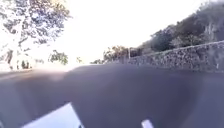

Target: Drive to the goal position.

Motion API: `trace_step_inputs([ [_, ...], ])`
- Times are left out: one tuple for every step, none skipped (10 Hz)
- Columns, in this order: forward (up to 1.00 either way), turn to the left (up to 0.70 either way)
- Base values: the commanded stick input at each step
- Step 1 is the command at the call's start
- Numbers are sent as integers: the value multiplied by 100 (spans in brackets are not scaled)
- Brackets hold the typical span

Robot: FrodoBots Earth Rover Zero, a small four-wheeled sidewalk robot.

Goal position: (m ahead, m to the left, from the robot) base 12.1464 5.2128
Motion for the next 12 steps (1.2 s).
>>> trace_step_inputs([
  [70,0],
  [70,0],
  [70,0],
  [70,0],
  [70,0],
  [70,0],
  [70,0],
  [70,0],
  [70,0],
  [70,0],
  [70,0],
  [70,0],
])
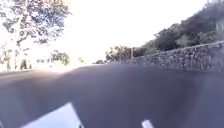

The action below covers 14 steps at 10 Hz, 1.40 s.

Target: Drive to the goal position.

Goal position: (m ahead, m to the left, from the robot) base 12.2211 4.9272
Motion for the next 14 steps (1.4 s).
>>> trace_step_inputs([
  [70,0],
  [70,0],
  [70,0],
  [70,0],
  [70,0],
  [70,0],
  [70,0],
  [70,0],
  [70,0],
  [70,0],
  [70,0],
  [70,0],
  [70,0],
  [70,0],
])
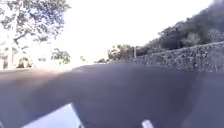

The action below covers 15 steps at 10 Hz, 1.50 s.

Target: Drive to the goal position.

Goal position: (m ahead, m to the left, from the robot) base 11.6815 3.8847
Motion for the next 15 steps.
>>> trace_step_inputs([
  [70,0],
  [70,0],
  [70,0],
  [70,0],
  [70,0],
  [70,0],
  [70,0],
  [70,0],
  [70,0],
  [70,0],
  [70,0],
  [70,0],
  [70,0],
  [70,0],
  [70,0],
])
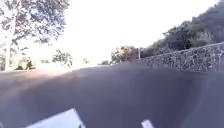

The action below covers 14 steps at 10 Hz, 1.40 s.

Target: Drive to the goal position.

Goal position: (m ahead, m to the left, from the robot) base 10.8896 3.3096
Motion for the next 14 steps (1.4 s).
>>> trace_step_inputs([
  [70,0],
  [70,0],
  [70,0],
  [70,0],
  [70,0],
  [70,0],
  [70,0],
  [70,0],
  [70,0],
  [70,0],
  [70,0],
  [70,0],
  [70,0],
  [70,0],
])
